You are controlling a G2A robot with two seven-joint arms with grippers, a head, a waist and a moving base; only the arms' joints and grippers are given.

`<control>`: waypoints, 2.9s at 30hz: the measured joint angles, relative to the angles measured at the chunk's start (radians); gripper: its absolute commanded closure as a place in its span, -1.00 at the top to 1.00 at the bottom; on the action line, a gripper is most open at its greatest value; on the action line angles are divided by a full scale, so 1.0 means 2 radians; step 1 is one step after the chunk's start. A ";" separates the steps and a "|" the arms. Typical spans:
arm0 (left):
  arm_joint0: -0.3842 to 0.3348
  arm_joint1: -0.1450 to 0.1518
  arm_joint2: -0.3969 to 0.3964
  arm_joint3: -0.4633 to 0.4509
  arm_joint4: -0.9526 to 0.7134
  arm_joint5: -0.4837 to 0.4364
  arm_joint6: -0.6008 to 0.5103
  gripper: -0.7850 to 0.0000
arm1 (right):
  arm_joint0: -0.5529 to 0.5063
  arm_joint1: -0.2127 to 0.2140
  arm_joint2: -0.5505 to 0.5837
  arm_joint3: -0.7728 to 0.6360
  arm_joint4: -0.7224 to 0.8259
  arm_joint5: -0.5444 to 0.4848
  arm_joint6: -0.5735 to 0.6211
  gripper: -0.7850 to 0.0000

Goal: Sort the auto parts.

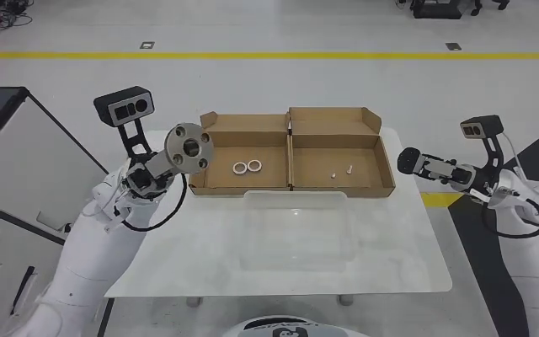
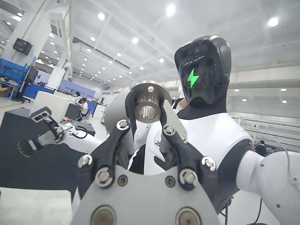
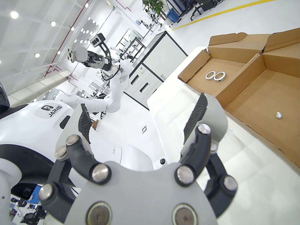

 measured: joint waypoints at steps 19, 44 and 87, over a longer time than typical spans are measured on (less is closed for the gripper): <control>0.008 -0.027 -0.052 -0.015 -0.093 0.057 -0.057 -1.00 | 0.000 0.000 0.000 0.000 0.000 0.000 0.000 1.00; 0.008 -0.027 -0.052 -0.015 -0.093 0.057 -0.057 -1.00 | 0.000 0.000 0.000 0.000 0.000 0.000 0.000 1.00; -0.042 -0.037 -0.033 0.034 0.155 0.162 -0.002 -1.00 | 0.000 0.000 0.000 0.000 0.000 0.000 0.000 1.00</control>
